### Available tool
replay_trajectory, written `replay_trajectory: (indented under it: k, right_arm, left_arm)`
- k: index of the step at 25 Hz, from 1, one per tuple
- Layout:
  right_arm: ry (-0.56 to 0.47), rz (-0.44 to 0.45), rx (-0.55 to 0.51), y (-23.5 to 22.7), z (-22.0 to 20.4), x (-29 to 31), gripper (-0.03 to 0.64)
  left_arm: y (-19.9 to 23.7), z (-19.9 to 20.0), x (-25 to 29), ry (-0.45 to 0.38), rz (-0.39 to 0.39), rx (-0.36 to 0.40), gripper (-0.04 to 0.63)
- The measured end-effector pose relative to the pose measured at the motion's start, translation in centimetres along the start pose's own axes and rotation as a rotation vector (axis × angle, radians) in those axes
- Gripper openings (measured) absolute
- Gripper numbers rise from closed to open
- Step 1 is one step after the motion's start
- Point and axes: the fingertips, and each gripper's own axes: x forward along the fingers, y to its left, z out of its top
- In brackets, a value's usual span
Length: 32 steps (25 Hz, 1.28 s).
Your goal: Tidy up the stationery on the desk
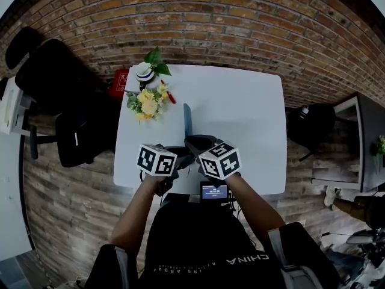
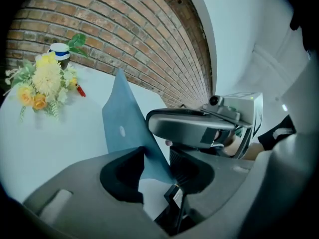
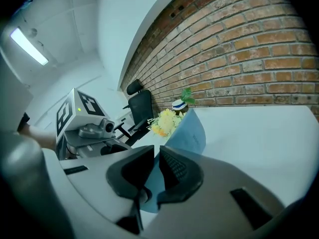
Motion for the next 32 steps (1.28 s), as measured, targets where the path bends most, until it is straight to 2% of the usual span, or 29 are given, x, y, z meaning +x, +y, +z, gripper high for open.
replay_trajectory:
  k: [5, 11, 14, 18, 23, 26, 32]
  right_arm:
    - [0.005, 0.002, 0.008, -0.1, -0.4, 0.4, 0.025]
    - [0.002, -0.019, 0.015, -0.8, -0.4, 0.6, 0.012]
    - [0.008, -0.053, 0.051, -2.0, -1.2, 0.4, 0.011]
    - [0.065, -0.064, 0.036, -2.2, -3.2, 1.0, 0.011]
    - [0.046, -0.066, 0.050, -2.0, -3.1, 0.9, 0.009]
    - [0.030, -0.080, 0.045, -2.1, -2.9, 0.1, 0.009]
    - [-0.009, -0.130, 0.057, -3.8, -2.5, -2.9, 0.009]
  left_arm:
    - [0.5, -0.4, -0.4, -0.064, -0.030, -0.116, 0.115]
    - [1.5, -0.4, -1.1, -0.153, -0.036, -0.234, 0.081]
    - [1.9, -0.6, -1.4, -0.163, -0.032, -0.244, 0.074]
    - [2.0, -0.6, -1.6, -0.179, -0.048, -0.252, 0.072]
    - [1.3, -0.2, -1.8, -0.212, -0.079, -0.253, 0.074]
    - [0.5, 0.1, -1.6, -0.205, -0.087, -0.241, 0.074]
    - [-1.8, 1.2, 0.2, -0.203, -0.155, -0.256, 0.074]
